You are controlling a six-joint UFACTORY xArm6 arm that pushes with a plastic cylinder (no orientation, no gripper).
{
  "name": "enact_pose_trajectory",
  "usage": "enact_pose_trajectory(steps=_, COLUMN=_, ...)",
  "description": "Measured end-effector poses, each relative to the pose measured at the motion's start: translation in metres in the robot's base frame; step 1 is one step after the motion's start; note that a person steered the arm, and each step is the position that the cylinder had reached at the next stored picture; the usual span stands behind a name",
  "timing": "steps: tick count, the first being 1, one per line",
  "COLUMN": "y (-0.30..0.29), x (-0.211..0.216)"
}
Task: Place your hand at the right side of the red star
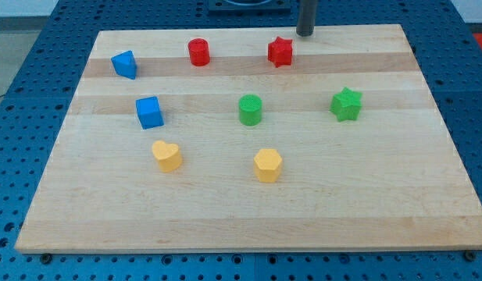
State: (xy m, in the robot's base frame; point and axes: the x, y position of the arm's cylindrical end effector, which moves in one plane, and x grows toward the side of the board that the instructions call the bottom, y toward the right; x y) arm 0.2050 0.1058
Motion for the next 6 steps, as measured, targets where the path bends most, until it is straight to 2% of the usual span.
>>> enact_pose_trajectory(steps=1, y=0.0, x=0.002)
enact_pose_trajectory(steps=2, y=0.0, x=0.043)
enact_pose_trajectory(steps=3, y=0.0, x=0.063)
enact_pose_trajectory(steps=4, y=0.0, x=0.063)
enact_pose_trajectory(steps=6, y=0.078, x=0.063)
